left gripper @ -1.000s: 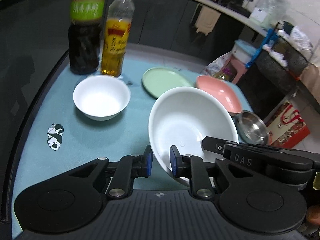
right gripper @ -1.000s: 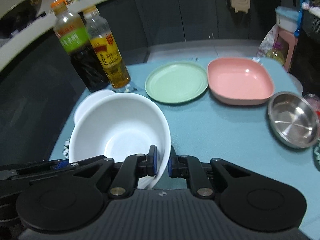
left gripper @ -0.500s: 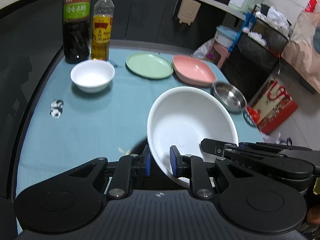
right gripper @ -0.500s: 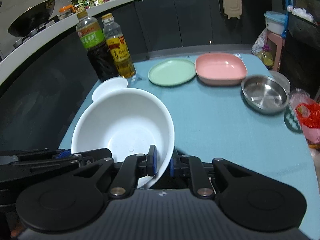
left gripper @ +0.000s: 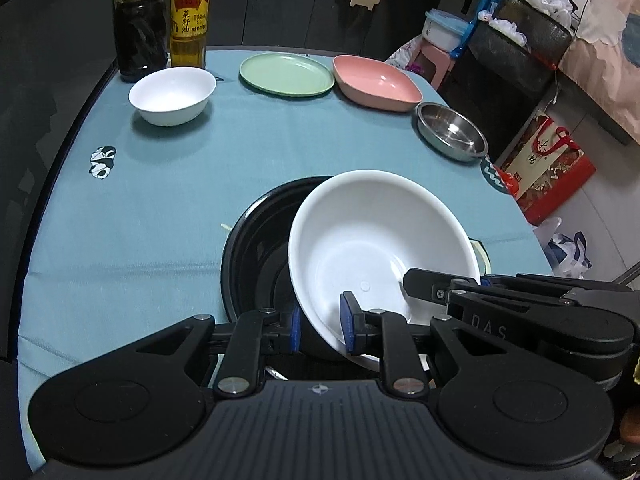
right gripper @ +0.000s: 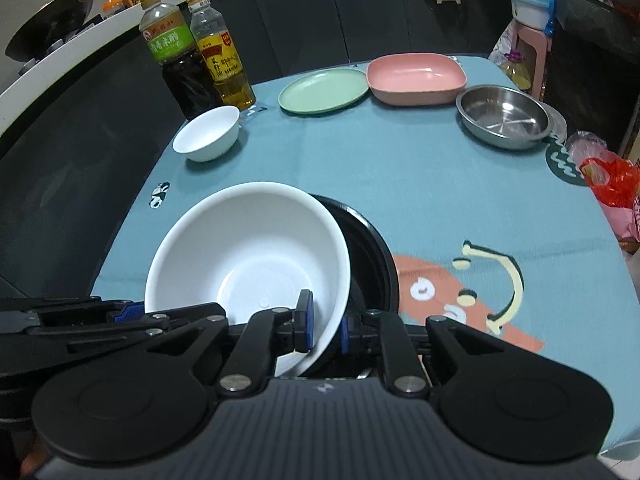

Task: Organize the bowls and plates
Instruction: 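Lower the white bowl into the black bowl and open the left gripper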

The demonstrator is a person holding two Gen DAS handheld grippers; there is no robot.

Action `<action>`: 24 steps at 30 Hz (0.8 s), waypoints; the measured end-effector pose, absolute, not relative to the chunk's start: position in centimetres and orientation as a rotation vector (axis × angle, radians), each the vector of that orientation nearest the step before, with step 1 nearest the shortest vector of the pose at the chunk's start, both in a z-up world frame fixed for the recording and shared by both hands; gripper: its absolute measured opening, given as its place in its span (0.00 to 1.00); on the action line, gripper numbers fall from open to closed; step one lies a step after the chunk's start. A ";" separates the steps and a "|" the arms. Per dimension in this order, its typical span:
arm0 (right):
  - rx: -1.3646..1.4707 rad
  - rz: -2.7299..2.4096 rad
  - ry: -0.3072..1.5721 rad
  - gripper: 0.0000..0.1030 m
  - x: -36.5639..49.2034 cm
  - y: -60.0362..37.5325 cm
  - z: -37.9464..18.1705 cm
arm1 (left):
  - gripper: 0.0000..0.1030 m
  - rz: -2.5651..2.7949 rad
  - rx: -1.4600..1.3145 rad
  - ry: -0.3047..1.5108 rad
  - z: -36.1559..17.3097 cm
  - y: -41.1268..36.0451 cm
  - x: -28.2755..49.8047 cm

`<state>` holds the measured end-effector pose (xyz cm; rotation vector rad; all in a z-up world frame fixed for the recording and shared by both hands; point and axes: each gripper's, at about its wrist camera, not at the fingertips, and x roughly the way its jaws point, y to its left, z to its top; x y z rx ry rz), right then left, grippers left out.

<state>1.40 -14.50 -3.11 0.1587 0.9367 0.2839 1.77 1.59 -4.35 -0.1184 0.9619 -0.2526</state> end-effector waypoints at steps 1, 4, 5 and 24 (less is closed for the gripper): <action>0.157 0.284 0.937 0.16 1.3 -14.5 -3.1 | 0.17 -0.250 -0.118 0.964 -4.4 1.6 1.8; 0.149 0.284 0.936 0.16 1.4 -14.3 -3.1 | 0.17 -0.250 -0.113 0.972 -4.6 1.6 1.8; 0.148 0.281 0.937 0.16 1.3 -14.5 -3.1 | 0.17 -0.250 -0.112 0.976 -4.7 1.5 1.8; 0.118 0.221 0.932 0.16 1.9 -14.6 -3.7 | 0.18 -0.232 -0.120 1.004 -5.3 2.3 2.5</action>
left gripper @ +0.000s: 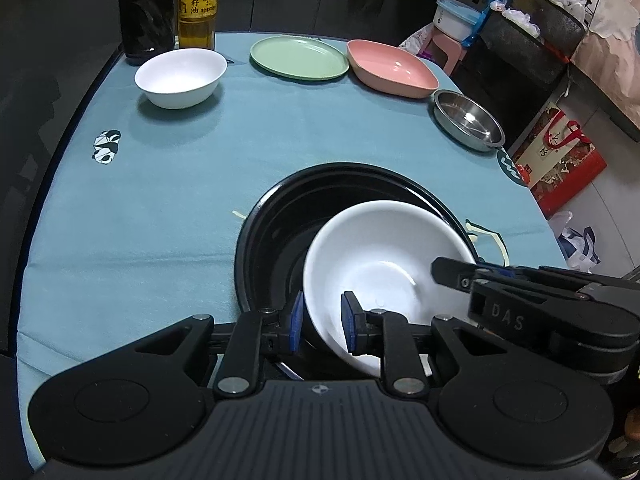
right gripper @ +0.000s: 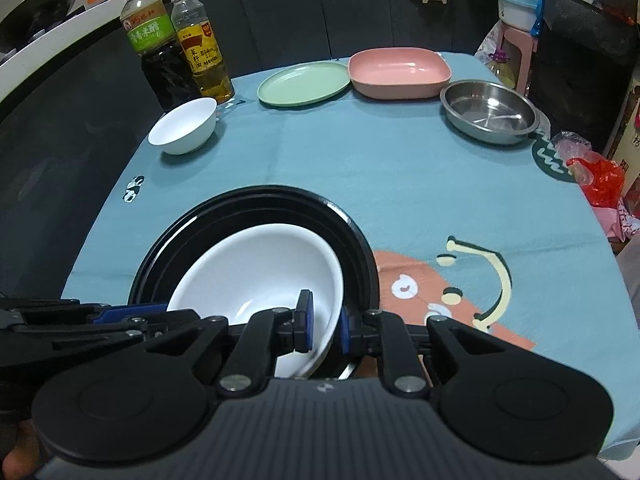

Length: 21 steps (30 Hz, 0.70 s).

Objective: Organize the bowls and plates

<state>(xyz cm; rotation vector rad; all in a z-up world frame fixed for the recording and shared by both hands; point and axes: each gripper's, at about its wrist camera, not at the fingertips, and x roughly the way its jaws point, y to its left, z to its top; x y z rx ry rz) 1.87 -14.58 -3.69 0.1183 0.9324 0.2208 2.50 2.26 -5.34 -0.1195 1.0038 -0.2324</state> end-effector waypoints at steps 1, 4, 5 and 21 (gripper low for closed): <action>0.113 0.215 0.926 0.16 1.8 -14.6 -3.6 | 0.18 -0.231 -0.121 1.002 -5.3 2.4 2.5; 0.110 0.202 0.910 0.16 1.7 -14.8 -3.4 | 0.18 -0.224 -0.130 0.999 -5.2 2.7 2.4; 0.117 0.204 0.910 0.16 1.7 -14.9 -3.3 | 0.18 -0.221 -0.133 0.998 -5.1 2.9 2.4; 0.154 0.163 0.840 0.19 1.8 -16.2 -1.2 | 0.25 -0.170 -0.229 0.856 -1.6 6.9 2.1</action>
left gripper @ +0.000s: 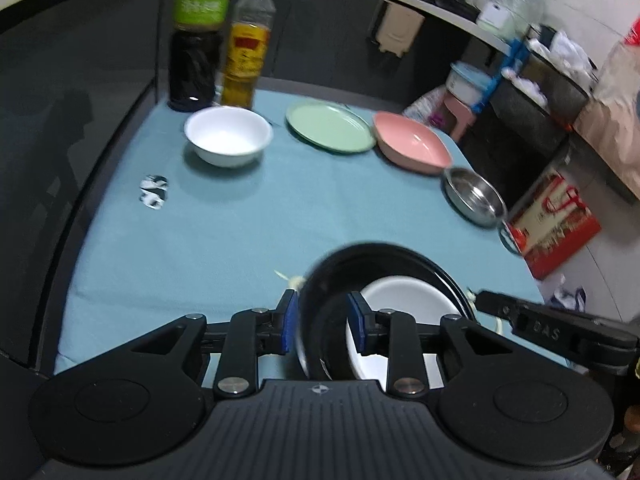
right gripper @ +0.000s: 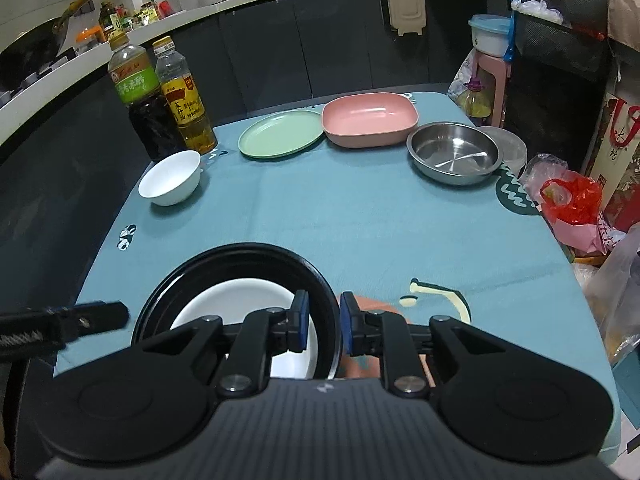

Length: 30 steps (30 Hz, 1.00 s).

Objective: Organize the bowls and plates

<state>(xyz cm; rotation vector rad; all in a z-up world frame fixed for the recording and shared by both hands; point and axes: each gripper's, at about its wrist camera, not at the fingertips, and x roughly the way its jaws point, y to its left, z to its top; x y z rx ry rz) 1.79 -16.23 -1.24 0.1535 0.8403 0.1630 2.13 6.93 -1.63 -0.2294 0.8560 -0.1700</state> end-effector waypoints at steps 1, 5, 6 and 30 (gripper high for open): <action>0.154 0.165 0.843 0.19 2.0 -16.1 -1.3 | 0.25 -0.151 -0.239 0.852 -1.6 7.4 2.4; 0.142 0.185 0.848 0.19 3.1 -15.3 -1.0 | 0.25 -0.082 -0.288 0.848 -2.1 9.4 3.6; 0.135 0.193 0.846 0.19 3.4 -14.9 -0.9 | 0.25 -0.072 -0.301 0.846 -2.2 9.9 4.0; 0.004 0.363 0.885 0.33 18.2 -3.4 -0.4 | 0.37 0.084 -0.426 0.782 -4.3 16.2 17.1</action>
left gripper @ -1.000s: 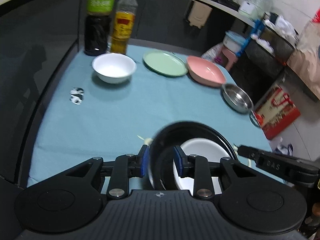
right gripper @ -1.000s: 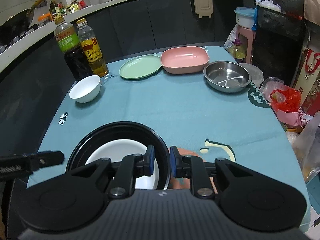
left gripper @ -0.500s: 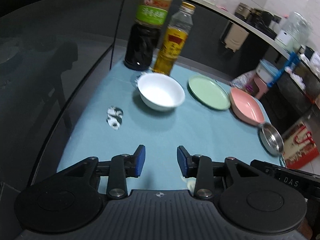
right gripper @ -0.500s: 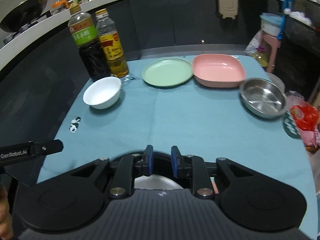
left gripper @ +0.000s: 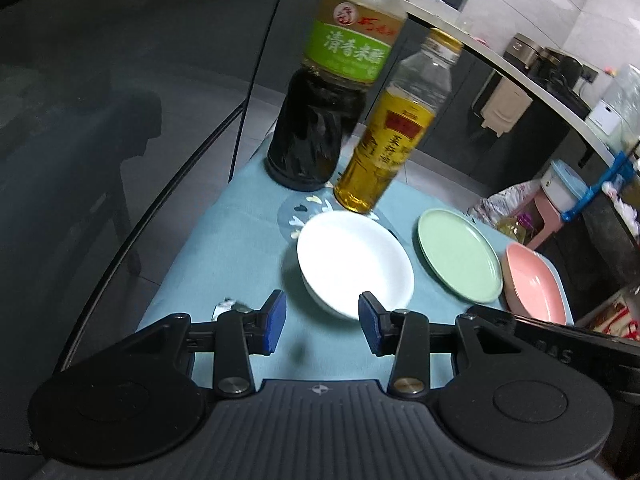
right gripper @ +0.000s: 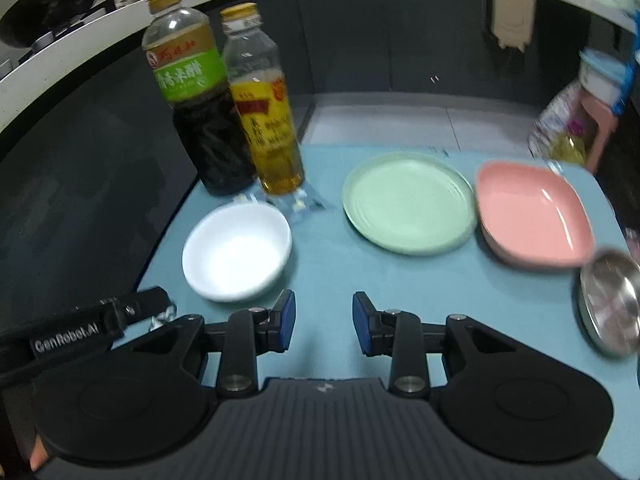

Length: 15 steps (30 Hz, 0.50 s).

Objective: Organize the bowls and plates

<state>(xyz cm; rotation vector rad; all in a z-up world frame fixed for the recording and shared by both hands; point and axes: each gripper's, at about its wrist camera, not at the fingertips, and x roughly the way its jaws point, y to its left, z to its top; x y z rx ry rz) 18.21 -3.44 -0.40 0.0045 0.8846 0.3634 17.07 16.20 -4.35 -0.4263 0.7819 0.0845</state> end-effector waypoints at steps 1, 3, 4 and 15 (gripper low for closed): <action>-0.009 0.371 0.883 0.33 18.8 -2.8 -0.5 | 0.37 0.085 -0.435 0.784 -4.5 16.4 17.5; -0.025 0.376 0.892 0.33 20.0 -2.0 -0.9 | 0.38 0.078 -0.441 0.787 -5.0 16.6 18.3; -0.025 0.377 0.899 0.33 20.6 -1.7 -1.2 | 0.38 0.072 -0.436 0.791 -5.2 16.6 18.6; -0.003 0.404 0.945 0.33 24.5 -0.6 -3.7 | 0.38 0.083 -0.424 0.851 -7.5 16.3 22.5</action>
